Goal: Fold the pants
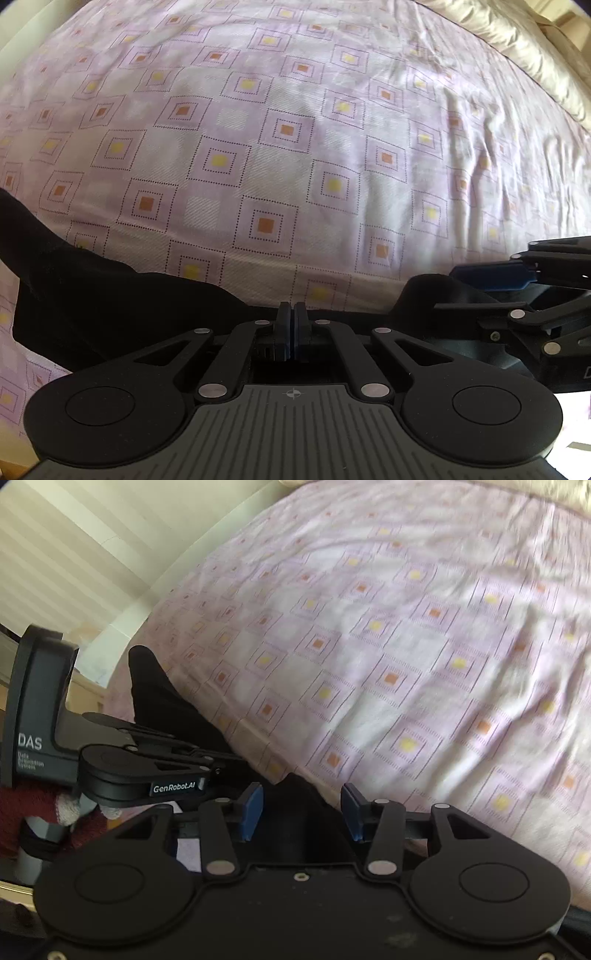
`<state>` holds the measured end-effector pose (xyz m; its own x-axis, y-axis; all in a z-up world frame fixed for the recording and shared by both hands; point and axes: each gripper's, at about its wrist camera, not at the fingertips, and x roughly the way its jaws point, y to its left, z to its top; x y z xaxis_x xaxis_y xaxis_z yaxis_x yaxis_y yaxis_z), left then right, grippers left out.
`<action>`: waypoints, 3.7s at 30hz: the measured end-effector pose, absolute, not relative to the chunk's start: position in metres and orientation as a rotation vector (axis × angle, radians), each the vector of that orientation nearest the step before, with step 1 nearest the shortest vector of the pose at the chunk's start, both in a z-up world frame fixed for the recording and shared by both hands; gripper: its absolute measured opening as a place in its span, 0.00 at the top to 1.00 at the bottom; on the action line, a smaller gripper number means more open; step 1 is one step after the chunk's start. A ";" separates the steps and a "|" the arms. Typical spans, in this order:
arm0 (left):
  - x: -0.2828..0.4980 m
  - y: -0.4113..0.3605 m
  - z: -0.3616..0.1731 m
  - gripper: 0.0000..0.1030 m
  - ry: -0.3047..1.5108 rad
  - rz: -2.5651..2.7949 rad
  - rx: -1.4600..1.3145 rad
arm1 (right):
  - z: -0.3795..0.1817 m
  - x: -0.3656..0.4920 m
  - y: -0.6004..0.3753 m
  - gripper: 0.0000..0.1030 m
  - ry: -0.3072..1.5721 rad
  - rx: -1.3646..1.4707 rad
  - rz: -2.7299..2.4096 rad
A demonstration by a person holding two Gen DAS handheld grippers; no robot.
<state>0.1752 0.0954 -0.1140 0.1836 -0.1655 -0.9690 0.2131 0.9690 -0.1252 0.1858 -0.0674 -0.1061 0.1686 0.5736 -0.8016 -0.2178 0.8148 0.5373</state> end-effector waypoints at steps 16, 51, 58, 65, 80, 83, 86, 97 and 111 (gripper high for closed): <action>0.183 0.132 -0.043 0.99 1.095 -0.262 -0.026 | -0.061 0.147 -0.070 0.96 1.028 0.233 0.436; 0.198 0.131 -0.070 0.98 1.187 -0.296 0.110 | -0.082 0.190 -0.053 0.64 0.959 0.094 0.085; 0.233 0.173 -0.105 0.98 1.288 -0.055 0.090 | -0.104 0.196 -0.015 0.88 1.051 0.037 0.149; 0.210 0.206 -0.113 0.98 1.311 -0.059 0.055 | -0.139 0.226 0.009 0.91 1.133 0.016 0.127; 0.181 0.135 -0.099 0.98 1.277 -0.333 0.196 | -0.094 0.101 -0.034 0.83 1.134 0.188 -0.075; 0.172 0.126 -0.113 0.98 1.307 -0.349 0.258 | -0.108 0.078 -0.042 0.80 1.199 0.187 -0.140; 0.166 0.123 -0.118 0.98 1.287 -0.369 0.319 | -0.130 0.067 -0.050 0.74 1.296 0.184 -0.160; 0.165 0.101 -0.088 0.98 1.244 -0.312 0.279 | -0.083 0.031 -0.097 0.53 1.071 0.292 -0.295; 0.117 -0.067 -0.073 0.98 1.208 -0.347 0.250 | -0.072 -0.064 -0.295 0.50 0.970 0.434 -0.584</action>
